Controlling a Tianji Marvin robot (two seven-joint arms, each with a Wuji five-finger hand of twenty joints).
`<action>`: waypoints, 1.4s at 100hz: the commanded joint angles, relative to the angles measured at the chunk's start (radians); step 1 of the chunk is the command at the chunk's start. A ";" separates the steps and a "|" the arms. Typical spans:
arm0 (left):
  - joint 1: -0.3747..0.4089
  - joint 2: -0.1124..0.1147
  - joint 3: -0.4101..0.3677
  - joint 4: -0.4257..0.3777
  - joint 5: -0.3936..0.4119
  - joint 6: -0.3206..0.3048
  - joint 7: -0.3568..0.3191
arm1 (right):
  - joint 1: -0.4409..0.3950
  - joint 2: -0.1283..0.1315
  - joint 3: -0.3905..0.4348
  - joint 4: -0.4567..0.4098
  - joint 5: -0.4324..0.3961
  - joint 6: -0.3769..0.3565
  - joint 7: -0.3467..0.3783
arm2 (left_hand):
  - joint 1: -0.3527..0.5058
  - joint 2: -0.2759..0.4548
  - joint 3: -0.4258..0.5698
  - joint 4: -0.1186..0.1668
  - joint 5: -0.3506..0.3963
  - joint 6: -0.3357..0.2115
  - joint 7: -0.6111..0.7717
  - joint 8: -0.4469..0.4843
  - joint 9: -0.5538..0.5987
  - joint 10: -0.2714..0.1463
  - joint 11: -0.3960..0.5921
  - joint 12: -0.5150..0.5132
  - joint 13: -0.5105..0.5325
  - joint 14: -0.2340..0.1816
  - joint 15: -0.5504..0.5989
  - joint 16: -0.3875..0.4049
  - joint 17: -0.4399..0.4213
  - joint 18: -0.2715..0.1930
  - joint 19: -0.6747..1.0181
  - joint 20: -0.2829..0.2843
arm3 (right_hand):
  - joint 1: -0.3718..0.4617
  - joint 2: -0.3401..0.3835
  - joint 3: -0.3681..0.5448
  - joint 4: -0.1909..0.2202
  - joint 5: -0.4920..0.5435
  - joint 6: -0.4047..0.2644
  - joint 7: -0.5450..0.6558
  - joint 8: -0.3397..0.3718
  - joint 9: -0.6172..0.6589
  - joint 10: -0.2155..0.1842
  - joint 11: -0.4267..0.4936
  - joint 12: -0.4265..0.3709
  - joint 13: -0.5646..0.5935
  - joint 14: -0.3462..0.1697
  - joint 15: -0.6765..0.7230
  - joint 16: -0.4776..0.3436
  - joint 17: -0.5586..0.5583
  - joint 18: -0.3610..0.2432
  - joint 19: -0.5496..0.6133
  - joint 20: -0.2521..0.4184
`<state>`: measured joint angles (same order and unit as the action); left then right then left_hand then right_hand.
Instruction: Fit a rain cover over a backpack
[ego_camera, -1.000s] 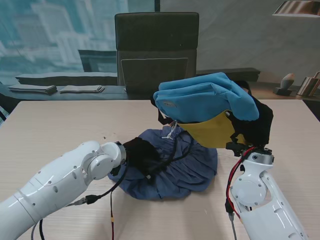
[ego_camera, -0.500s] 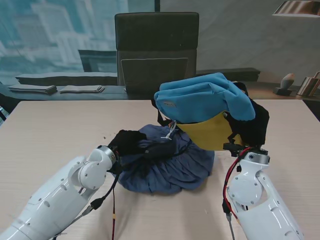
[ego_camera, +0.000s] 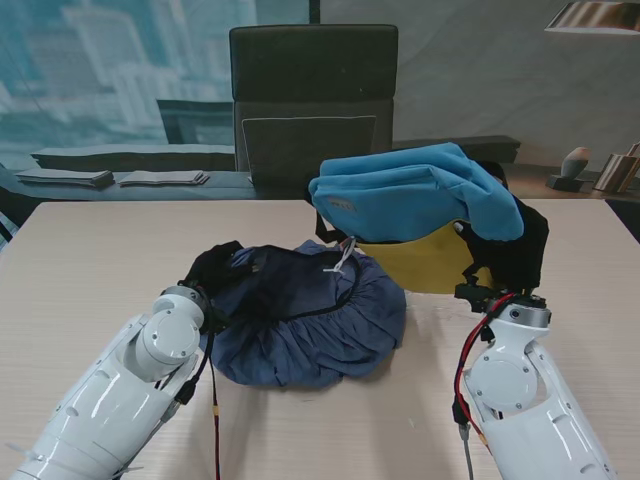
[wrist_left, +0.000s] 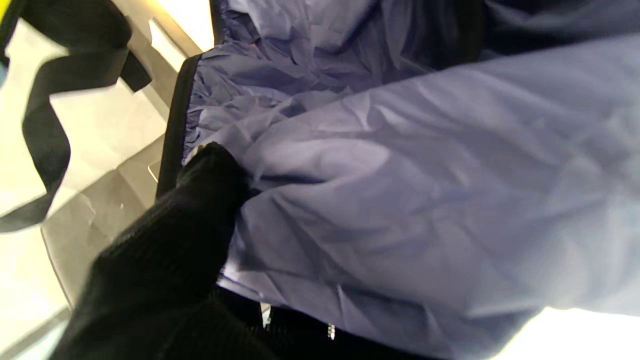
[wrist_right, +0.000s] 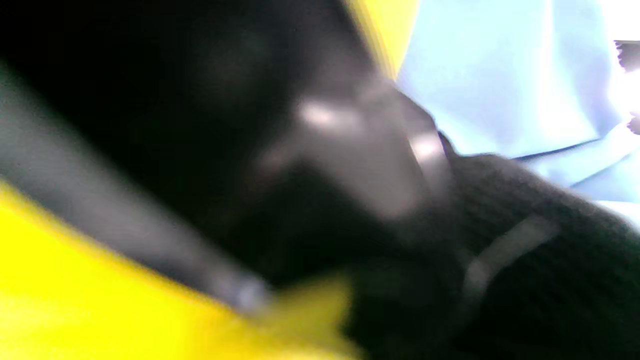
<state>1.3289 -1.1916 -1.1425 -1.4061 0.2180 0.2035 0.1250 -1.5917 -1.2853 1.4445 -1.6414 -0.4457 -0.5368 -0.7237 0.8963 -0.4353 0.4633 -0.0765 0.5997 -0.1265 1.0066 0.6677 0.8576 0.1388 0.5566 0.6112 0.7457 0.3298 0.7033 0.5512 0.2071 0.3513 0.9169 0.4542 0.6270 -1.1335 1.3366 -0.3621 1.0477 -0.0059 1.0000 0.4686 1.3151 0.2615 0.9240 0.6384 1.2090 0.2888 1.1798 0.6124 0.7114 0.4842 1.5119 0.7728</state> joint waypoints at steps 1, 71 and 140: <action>-0.010 -0.019 -0.005 0.000 -0.037 0.017 -0.007 | -0.023 0.013 0.000 -0.040 0.026 -0.023 0.064 | 0.048 0.053 0.023 -0.032 -0.013 -0.005 0.084 0.053 0.001 0.018 0.019 0.026 0.037 0.034 0.018 0.011 0.023 0.059 0.053 0.038 | 0.087 0.143 0.140 0.050 0.059 -0.171 0.108 0.069 0.003 0.072 0.060 0.013 0.094 -0.065 0.124 0.043 -0.010 -0.031 0.010 0.021; 0.070 -0.053 -0.083 -0.184 -0.306 0.135 0.026 | 0.275 0.045 -0.369 0.352 -0.404 0.064 -0.262 | 0.140 0.086 -0.005 -0.042 -0.051 0.173 0.101 0.148 -0.210 0.096 -0.071 -0.165 -0.225 0.050 -0.139 -0.079 0.035 0.065 0.055 0.044 | 0.094 0.132 0.144 0.054 0.093 -0.179 0.095 0.072 0.005 0.077 0.071 0.008 0.094 -0.060 0.131 0.048 0.006 0.002 -0.005 0.029; 0.164 -0.014 -0.110 -0.302 -0.239 0.133 -0.059 | 0.472 0.129 -0.734 0.528 -0.650 0.328 -0.306 | 0.059 0.028 0.133 -0.053 0.033 0.192 0.067 0.127 -0.276 0.043 -0.033 -0.116 -0.398 0.010 -0.078 0.029 -0.250 -0.055 -0.052 -0.023 | 0.280 -0.235 0.233 0.136 0.170 0.060 0.218 -0.029 0.146 0.287 0.257 0.097 0.090 -0.036 0.543 0.286 0.332 0.200 0.121 0.104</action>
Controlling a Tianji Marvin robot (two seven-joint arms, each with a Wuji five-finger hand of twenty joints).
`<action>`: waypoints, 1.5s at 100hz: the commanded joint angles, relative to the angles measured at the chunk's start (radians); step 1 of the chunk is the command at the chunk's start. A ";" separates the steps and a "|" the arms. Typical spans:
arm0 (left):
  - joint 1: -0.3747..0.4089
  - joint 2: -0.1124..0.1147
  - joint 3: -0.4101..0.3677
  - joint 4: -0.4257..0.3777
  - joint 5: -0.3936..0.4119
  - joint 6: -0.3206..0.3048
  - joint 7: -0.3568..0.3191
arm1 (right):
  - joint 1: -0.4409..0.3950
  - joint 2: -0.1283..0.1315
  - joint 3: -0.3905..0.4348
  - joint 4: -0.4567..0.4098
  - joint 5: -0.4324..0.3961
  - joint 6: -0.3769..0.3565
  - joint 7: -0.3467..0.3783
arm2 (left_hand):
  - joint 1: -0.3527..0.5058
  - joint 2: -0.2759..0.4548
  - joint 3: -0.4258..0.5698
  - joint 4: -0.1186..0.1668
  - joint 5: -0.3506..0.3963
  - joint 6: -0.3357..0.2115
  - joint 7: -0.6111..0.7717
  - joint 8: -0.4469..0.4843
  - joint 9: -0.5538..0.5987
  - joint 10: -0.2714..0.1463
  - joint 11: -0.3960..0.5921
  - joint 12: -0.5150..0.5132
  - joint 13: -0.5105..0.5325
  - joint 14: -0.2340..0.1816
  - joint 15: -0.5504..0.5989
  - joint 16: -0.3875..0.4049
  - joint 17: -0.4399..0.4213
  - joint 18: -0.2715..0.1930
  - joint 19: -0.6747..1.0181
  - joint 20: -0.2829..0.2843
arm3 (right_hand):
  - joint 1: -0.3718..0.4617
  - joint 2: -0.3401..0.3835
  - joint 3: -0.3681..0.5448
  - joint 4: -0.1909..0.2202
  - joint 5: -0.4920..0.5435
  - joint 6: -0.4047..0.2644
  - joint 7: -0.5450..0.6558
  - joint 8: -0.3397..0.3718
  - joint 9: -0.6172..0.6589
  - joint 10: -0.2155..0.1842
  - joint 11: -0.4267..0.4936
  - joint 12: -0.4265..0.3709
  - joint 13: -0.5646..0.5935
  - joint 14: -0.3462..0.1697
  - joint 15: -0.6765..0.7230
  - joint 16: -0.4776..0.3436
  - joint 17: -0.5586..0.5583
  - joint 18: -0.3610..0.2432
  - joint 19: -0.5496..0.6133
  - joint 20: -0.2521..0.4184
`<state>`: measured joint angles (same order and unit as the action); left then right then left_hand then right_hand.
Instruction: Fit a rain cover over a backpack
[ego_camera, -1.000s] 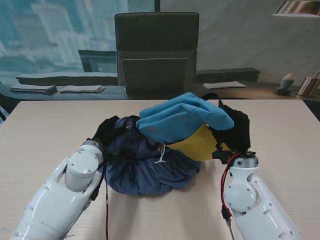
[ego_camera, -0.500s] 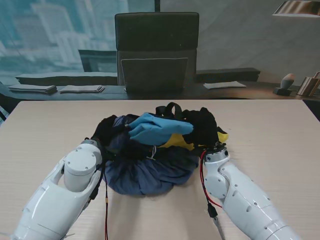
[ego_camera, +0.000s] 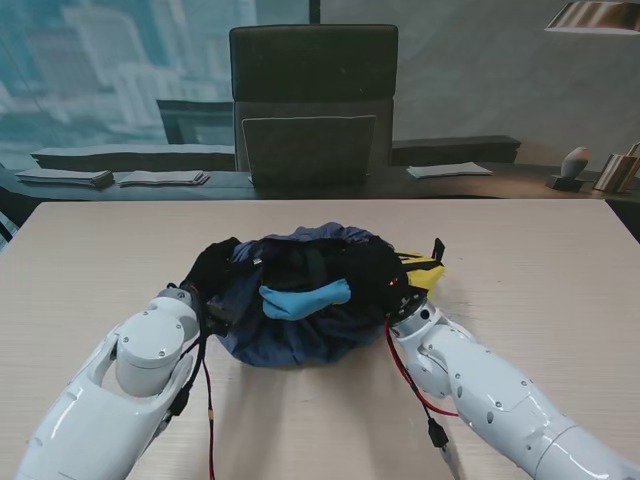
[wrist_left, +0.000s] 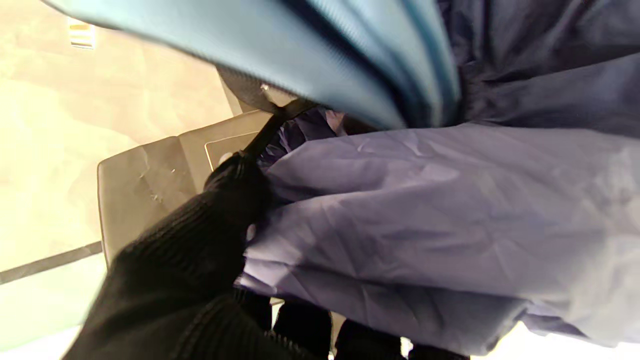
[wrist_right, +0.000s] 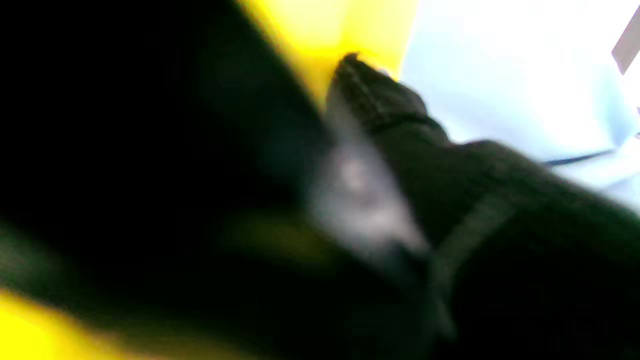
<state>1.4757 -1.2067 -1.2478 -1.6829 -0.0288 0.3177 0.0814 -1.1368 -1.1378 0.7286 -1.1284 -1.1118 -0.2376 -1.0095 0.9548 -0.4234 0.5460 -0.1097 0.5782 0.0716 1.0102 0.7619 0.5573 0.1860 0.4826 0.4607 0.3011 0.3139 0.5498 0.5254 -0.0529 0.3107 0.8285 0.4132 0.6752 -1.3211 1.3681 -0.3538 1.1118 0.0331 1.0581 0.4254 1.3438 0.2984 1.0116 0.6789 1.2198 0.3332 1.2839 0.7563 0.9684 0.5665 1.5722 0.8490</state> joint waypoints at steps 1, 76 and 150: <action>0.019 0.002 -0.004 -0.027 0.014 0.020 -0.017 | 0.019 -0.021 -0.021 0.017 0.018 0.036 -0.027 | -0.001 0.018 0.047 -0.019 0.052 -0.010 0.063 0.036 0.039 -0.002 0.051 0.043 0.077 0.038 0.101 0.071 0.028 -0.002 0.056 0.027 | 0.240 -0.056 0.202 0.136 0.109 0.028 0.162 0.012 0.118 0.258 0.179 0.057 0.079 -0.077 0.448 0.148 0.086 0.124 0.064 0.028; 0.088 0.090 -0.075 -0.201 -0.050 -0.002 -0.350 | 0.033 -0.050 -0.097 -0.035 0.053 0.370 0.202 | 0.006 0.040 0.051 -0.042 0.030 0.029 0.119 0.100 0.374 0.080 0.212 0.260 0.658 0.158 0.438 0.124 0.335 0.080 0.279 0.150 | 0.311 -0.163 0.202 0.474 0.158 0.075 0.243 0.004 0.128 0.297 0.449 0.117 0.077 -0.264 0.571 0.323 0.201 -0.118 0.380 0.074; 0.019 0.126 0.010 -0.042 0.307 -0.368 -0.350 | 0.008 -0.015 -0.138 -0.207 0.016 0.411 0.491 | -0.267 -0.023 -0.081 0.075 -0.336 -0.176 -0.284 -0.124 -0.159 -0.126 -0.079 -0.009 -0.029 -0.134 -0.135 -0.068 0.000 -0.091 -0.038 -0.017 | 0.203 -0.163 0.202 0.325 0.108 -0.026 0.168 -0.058 0.112 0.174 0.407 0.080 0.094 -0.353 0.525 0.312 0.191 -0.182 0.303 0.006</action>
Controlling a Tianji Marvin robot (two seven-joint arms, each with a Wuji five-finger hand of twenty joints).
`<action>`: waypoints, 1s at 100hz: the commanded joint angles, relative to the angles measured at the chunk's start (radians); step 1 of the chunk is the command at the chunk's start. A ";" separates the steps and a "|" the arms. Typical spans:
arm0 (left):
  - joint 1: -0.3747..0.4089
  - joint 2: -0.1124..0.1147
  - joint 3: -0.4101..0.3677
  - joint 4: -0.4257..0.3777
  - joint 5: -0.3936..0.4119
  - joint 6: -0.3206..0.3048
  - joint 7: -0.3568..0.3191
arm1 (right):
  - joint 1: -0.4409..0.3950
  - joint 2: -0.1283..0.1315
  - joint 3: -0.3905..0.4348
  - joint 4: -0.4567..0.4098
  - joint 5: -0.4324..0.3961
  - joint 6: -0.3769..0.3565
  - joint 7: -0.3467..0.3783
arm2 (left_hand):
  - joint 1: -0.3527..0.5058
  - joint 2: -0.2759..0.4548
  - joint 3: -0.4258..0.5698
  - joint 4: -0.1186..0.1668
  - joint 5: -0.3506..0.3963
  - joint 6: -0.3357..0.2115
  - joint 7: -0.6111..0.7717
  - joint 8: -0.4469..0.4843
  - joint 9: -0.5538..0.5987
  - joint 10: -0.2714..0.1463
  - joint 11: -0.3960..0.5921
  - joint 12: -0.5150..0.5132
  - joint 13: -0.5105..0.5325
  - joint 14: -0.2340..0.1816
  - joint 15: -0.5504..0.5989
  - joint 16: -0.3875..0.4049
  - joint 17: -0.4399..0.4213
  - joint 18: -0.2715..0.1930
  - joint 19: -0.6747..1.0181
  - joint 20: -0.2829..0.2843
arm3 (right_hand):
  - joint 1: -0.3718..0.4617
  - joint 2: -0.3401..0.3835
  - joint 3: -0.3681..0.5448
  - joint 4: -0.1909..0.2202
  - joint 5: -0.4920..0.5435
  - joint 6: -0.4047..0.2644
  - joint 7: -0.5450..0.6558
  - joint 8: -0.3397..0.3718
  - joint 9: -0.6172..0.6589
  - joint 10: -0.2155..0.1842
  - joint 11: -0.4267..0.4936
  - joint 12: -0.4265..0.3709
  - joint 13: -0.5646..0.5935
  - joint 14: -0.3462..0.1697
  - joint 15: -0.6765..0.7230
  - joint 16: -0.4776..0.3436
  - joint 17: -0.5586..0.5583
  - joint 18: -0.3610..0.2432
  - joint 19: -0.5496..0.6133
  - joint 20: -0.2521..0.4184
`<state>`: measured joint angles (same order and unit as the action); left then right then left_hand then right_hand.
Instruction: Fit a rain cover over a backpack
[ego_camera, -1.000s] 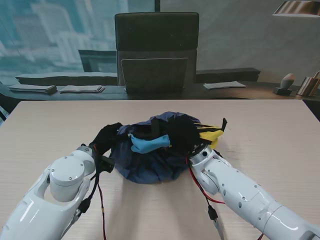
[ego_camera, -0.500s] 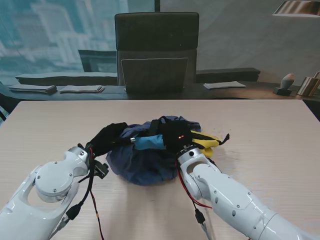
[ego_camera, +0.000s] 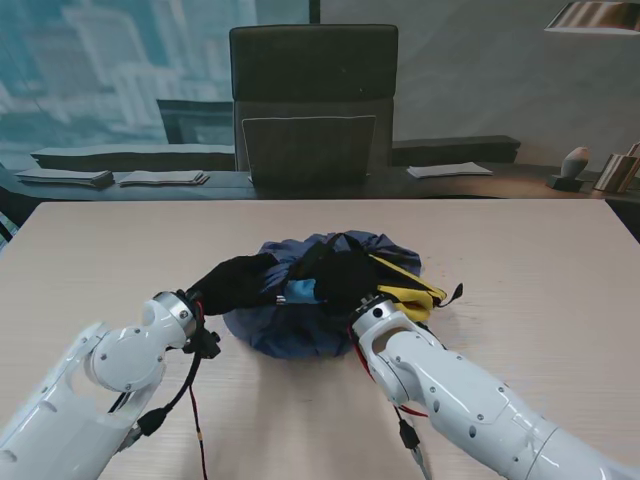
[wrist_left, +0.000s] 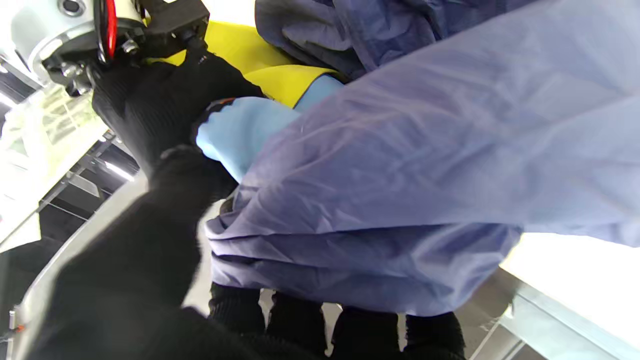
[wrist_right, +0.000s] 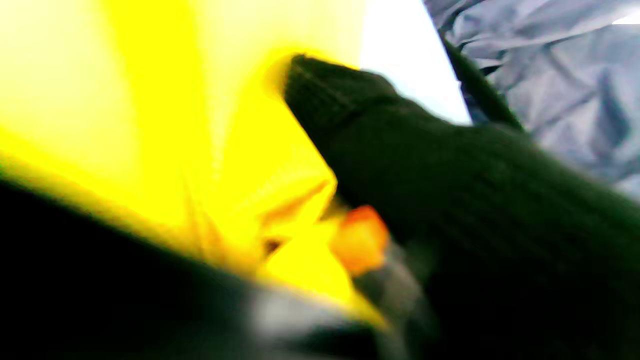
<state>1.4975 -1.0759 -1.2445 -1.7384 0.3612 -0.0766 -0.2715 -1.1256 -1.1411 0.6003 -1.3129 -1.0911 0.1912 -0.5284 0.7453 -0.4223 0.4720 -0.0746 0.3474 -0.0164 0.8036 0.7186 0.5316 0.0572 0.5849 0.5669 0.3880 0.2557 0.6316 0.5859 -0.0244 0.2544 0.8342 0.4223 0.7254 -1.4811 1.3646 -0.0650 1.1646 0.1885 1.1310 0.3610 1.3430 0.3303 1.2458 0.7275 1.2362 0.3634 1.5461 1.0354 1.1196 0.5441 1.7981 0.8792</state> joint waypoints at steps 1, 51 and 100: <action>-0.004 -0.004 0.007 0.015 -0.079 0.023 0.003 | -0.004 -0.012 -0.009 -0.024 -0.004 -0.017 0.011 | -0.064 -0.032 -0.013 0.041 -0.125 -0.084 -0.100 -0.111 -0.151 0.003 -0.189 -0.125 -0.128 -0.078 -0.229 -0.137 -0.033 -0.032 -0.054 -0.032 | 0.148 -0.003 0.205 0.032 0.053 -0.182 0.093 0.004 0.112 0.141 0.169 0.031 0.078 -0.382 0.262 0.031 0.039 -0.158 0.073 -0.025; -0.138 0.016 0.172 0.175 0.428 -0.100 0.136 | -0.020 0.011 0.011 -0.038 -0.042 -0.184 -0.061 | -0.141 -0.192 0.053 0.009 -0.199 -0.014 -0.283 -0.405 -0.315 -0.017 -0.230 -0.144 -0.251 -0.117 -0.330 -0.180 -0.039 -0.017 -0.507 -0.157 | -0.011 0.242 0.141 -0.230 -0.039 -0.275 -0.007 -0.044 0.110 -0.010 -0.081 0.002 0.075 -0.310 0.096 -0.169 -0.115 -0.096 -0.168 -0.095; -0.207 -0.022 0.270 0.324 0.430 -0.089 0.347 | -0.014 0.020 0.007 -0.005 -0.056 -0.245 -0.109 | 0.124 0.080 -0.138 0.008 0.279 -0.388 0.211 0.015 0.152 -0.138 0.020 0.068 0.009 -0.135 -0.082 -0.079 -0.043 0.005 -0.343 -0.166 | -0.310 0.373 -0.034 -0.311 -0.205 -0.339 -0.156 0.051 -0.039 -0.097 -0.226 -0.019 0.076 -0.255 -0.178 -0.334 -0.361 -0.191 -0.244 -0.090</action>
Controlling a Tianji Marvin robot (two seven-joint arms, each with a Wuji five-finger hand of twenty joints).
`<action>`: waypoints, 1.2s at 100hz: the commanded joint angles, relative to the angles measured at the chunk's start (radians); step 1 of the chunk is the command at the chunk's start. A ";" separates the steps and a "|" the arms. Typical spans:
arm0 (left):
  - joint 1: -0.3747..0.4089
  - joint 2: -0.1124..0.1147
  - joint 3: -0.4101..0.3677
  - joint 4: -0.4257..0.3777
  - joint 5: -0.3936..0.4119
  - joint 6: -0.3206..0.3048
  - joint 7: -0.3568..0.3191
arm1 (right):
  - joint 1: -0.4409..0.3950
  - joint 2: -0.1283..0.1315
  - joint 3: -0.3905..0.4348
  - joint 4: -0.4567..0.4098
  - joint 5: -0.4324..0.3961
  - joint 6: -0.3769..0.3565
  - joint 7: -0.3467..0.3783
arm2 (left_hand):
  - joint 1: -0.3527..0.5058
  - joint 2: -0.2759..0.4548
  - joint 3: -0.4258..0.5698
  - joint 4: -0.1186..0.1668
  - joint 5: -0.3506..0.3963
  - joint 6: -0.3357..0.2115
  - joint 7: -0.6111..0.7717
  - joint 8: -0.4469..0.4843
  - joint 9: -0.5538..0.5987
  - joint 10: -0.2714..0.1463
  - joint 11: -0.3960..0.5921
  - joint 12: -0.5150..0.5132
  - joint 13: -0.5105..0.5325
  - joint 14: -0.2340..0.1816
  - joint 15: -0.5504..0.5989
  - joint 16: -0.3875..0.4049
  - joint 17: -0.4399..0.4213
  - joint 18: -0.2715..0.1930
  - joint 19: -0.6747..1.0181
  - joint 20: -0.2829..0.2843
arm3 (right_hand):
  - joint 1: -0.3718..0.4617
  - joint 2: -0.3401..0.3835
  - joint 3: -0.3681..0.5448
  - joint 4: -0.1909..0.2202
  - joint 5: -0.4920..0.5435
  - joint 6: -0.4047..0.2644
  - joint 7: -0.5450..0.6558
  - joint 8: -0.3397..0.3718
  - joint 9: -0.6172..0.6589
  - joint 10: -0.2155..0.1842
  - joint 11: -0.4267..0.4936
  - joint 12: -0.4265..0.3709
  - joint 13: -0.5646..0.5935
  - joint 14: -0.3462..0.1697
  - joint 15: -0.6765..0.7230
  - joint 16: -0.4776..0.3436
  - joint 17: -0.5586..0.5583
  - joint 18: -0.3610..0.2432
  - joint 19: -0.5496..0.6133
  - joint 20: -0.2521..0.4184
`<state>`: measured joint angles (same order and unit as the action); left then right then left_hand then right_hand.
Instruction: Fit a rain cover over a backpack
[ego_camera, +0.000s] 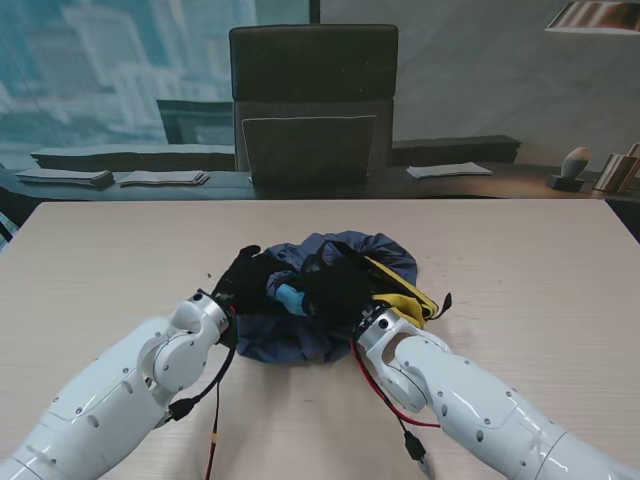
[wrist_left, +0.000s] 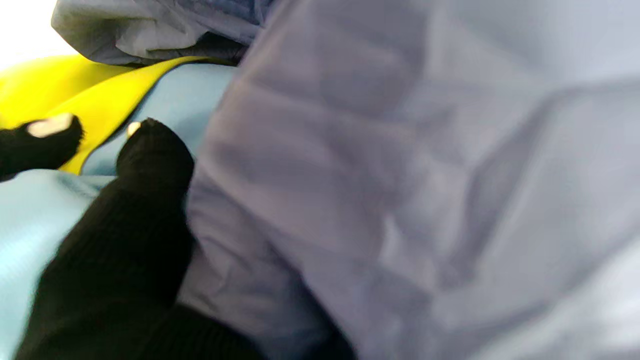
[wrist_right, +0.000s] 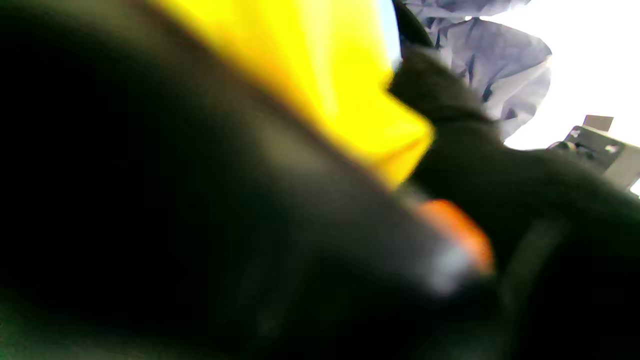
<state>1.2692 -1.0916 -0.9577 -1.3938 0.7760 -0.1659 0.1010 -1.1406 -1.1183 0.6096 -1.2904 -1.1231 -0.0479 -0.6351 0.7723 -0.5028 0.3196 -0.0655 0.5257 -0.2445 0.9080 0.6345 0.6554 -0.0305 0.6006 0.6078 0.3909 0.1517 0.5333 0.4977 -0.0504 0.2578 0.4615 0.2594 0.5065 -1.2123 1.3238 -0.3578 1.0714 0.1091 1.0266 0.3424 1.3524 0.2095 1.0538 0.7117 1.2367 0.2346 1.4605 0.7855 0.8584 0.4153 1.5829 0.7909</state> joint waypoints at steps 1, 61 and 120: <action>0.024 -0.006 -0.020 -0.022 0.015 0.001 -0.027 | 0.001 -0.002 0.000 -0.027 -0.026 -0.007 -0.004 | 0.099 0.161 0.015 -0.001 0.102 -0.160 0.107 0.101 0.027 -0.052 0.003 0.028 0.005 -0.032 0.016 0.009 -0.017 0.001 0.030 -0.003 | -0.128 0.137 -0.006 0.004 -0.119 -0.255 -0.114 0.117 -0.087 0.020 -0.041 -0.006 0.061 -0.119 -0.134 -0.110 -0.137 -0.070 -0.041 -0.004; 0.134 -0.042 -0.158 -0.038 -0.184 0.098 0.017 | -0.406 0.048 0.585 -0.258 0.015 -0.195 0.271 | 0.155 0.192 -0.035 -0.022 0.093 -0.165 0.076 0.242 0.007 -0.061 -0.059 0.042 0.015 -0.050 0.018 0.007 -0.014 -0.027 0.094 0.028 | -0.570 0.304 -0.113 0.124 -0.951 -0.111 -0.399 -0.078 -1.130 -0.084 -0.346 -0.375 -0.937 -0.202 -0.921 -0.429 -0.958 -0.210 -0.607 -0.209; 0.134 -0.060 -0.169 -0.016 -0.258 0.125 0.047 | -0.390 0.060 0.523 -0.140 0.042 -0.219 0.317 | 0.160 0.187 -0.043 -0.014 0.113 -0.151 0.059 0.239 -0.013 -0.068 -0.051 0.022 0.018 -0.044 0.024 0.011 -0.017 -0.023 0.124 0.041 | -0.561 0.205 -0.039 0.102 -0.987 -0.058 -0.374 -0.108 -1.171 -0.067 -0.326 -0.371 -0.934 -0.208 -0.940 -0.438 -0.947 -0.225 -0.601 -0.177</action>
<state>1.4028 -1.1437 -1.1226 -1.4038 0.5269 -0.0398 0.1618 -1.5634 -1.0457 1.1564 -1.4544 -1.0695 -0.2824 -0.3251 0.8949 -0.4242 0.2654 -0.0819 0.5365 -0.2817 0.8915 0.8128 0.6570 -0.0633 0.5466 0.6436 0.3809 0.1169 0.5359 0.4979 -0.0504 0.2564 0.5505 0.2868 -0.0301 -0.9659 1.2459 -0.2276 0.1367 0.0310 0.6243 0.2284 0.2154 0.1432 0.7027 0.3426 0.3334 0.0440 0.5087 0.3534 -0.0806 0.2052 0.9493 0.5962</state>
